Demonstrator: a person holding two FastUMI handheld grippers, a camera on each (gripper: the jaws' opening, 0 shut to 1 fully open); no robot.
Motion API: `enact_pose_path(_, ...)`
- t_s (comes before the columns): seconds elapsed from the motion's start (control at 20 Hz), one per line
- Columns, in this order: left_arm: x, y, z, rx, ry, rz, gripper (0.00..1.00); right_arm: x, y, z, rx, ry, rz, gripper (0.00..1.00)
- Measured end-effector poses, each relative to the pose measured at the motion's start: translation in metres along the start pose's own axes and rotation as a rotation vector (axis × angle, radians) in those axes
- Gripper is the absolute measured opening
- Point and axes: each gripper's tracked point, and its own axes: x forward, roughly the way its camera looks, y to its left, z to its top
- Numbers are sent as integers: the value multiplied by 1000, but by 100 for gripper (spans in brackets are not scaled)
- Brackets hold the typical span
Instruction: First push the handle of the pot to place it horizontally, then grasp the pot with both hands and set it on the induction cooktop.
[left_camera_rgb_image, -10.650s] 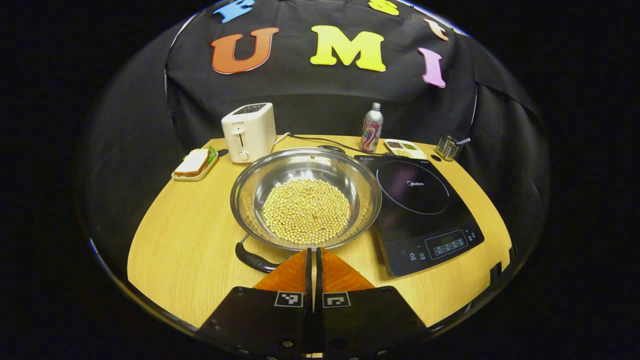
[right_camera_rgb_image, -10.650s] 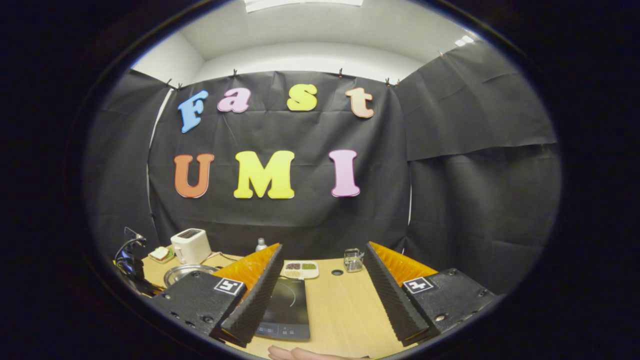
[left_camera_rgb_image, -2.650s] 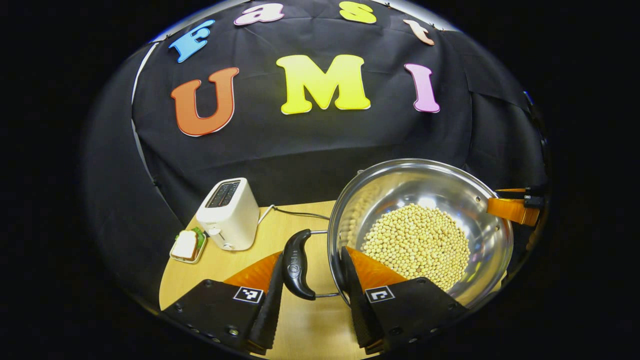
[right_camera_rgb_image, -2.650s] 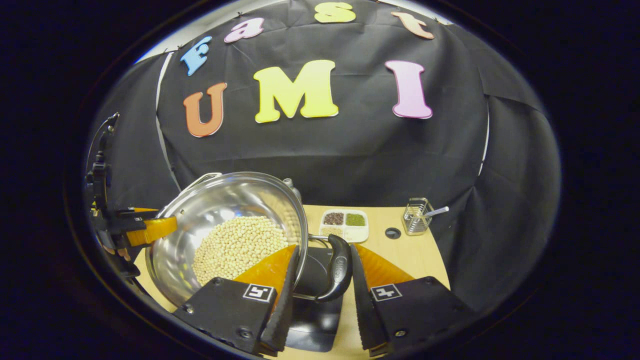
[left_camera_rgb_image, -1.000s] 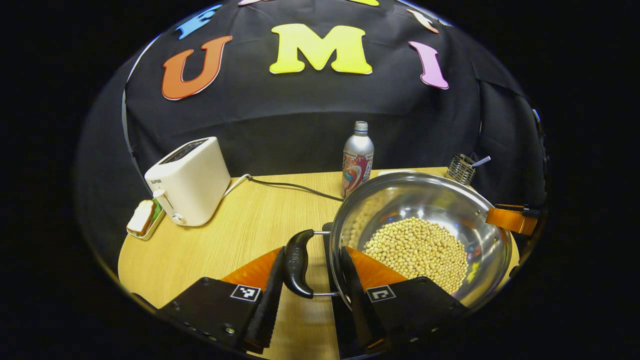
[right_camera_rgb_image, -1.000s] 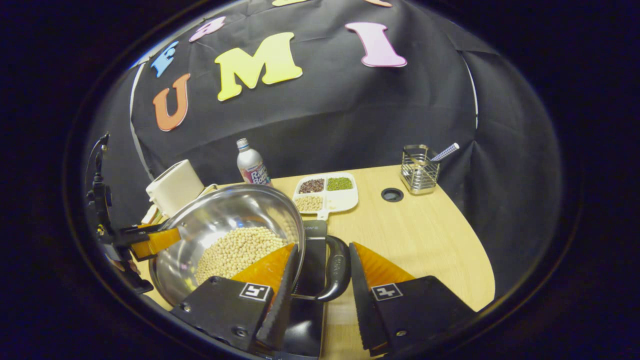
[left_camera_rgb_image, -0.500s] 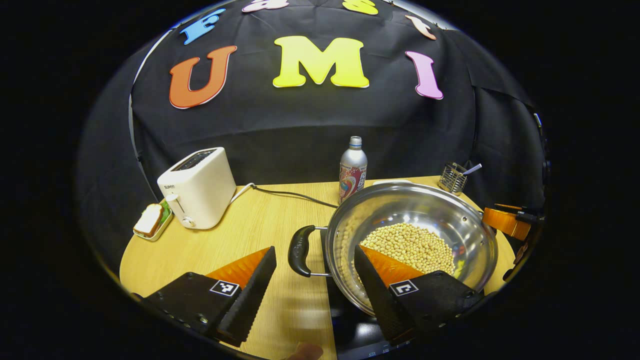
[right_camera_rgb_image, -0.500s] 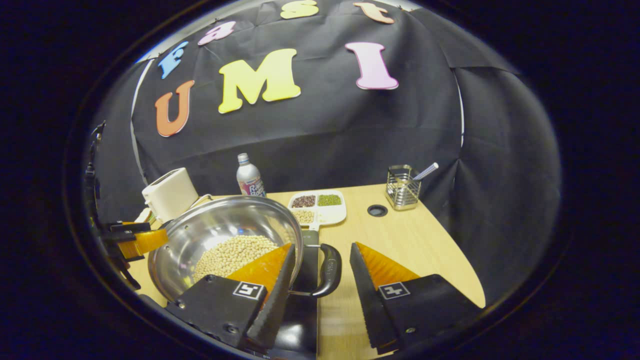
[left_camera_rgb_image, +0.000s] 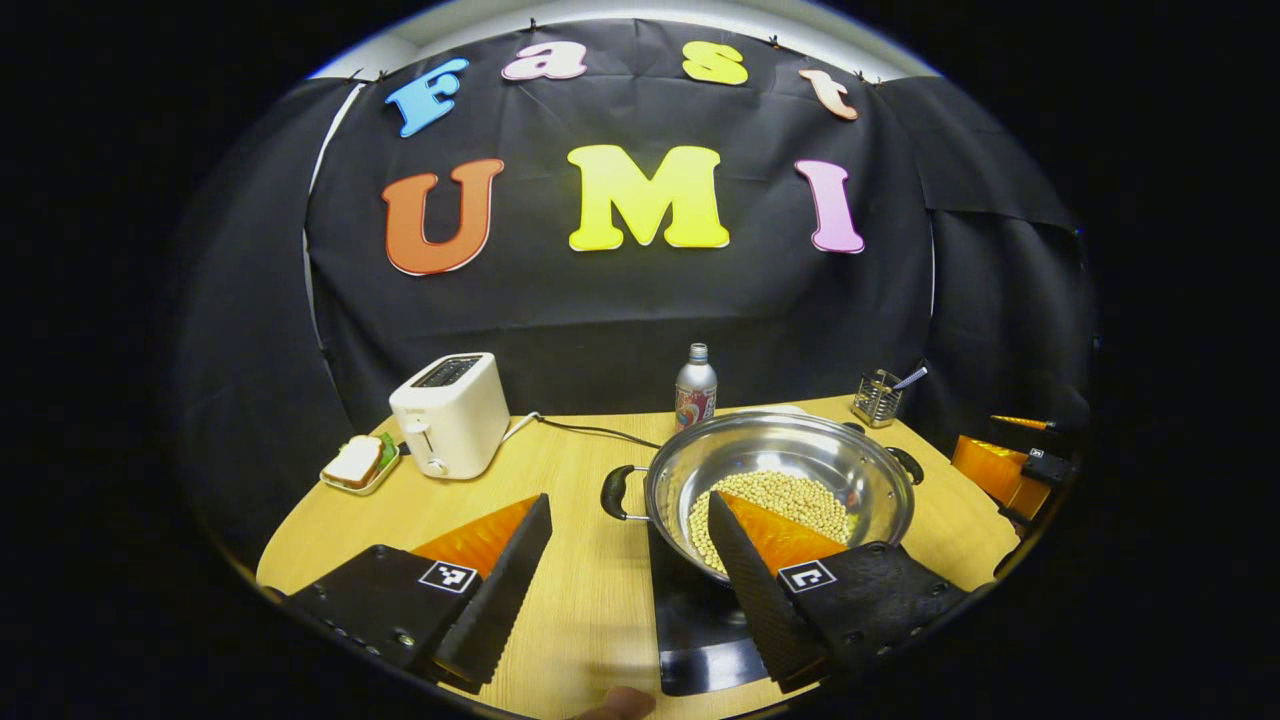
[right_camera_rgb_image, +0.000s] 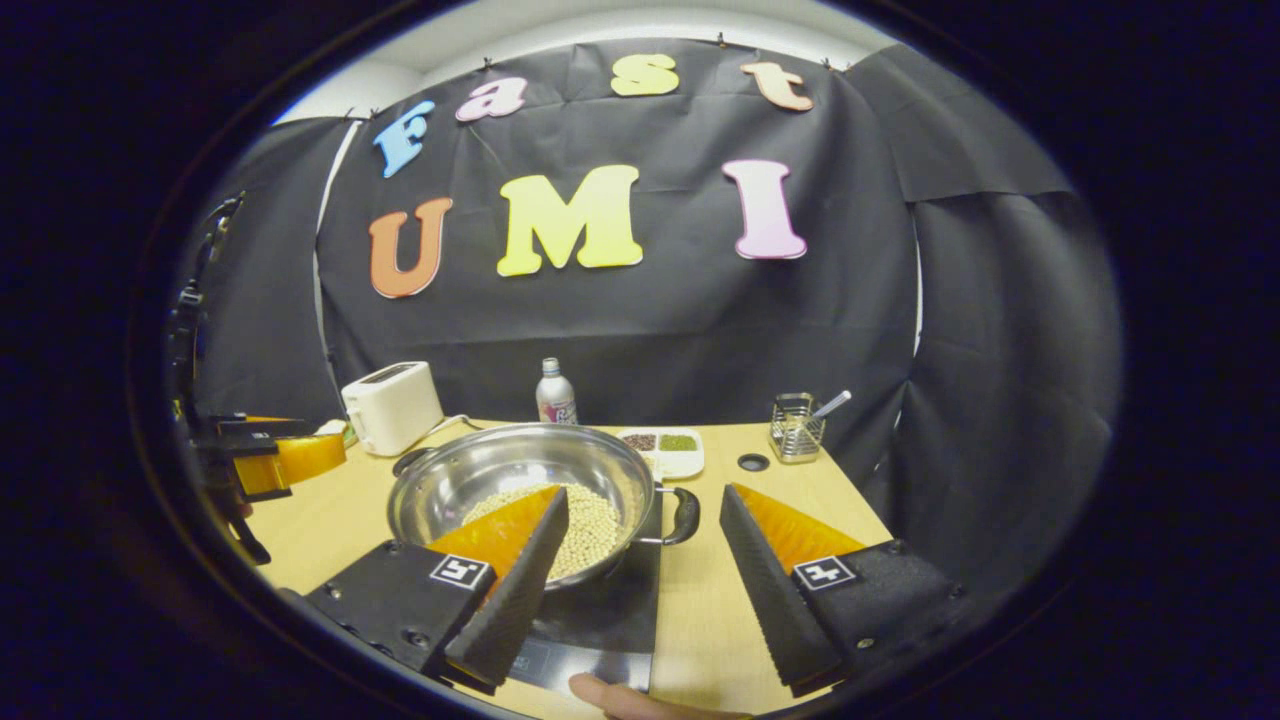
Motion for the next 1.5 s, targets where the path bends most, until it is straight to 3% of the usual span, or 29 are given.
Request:
enact_pose_path(0.3,-73,-9,9,-23,-81,-9,94,-70,10,14,20,-76,-11,95)
enact_pose_path(0.65,-163,24,34,-46,-200,80,93,-152,28,43,6,-170,-22,96)
enact_pose_path(1.0,-213,52,57,-46,-259,149,93,-212,25,78,-23,-265,-81,96)
enact_pose_path(1.2,-233,45,71,-71,-316,110,93,-240,5,95,-1,-350,-147,96)
enact_pose_path(1.5,-260,36,78,-15,-359,85,93,-277,-12,104,38,-403,-155,96)
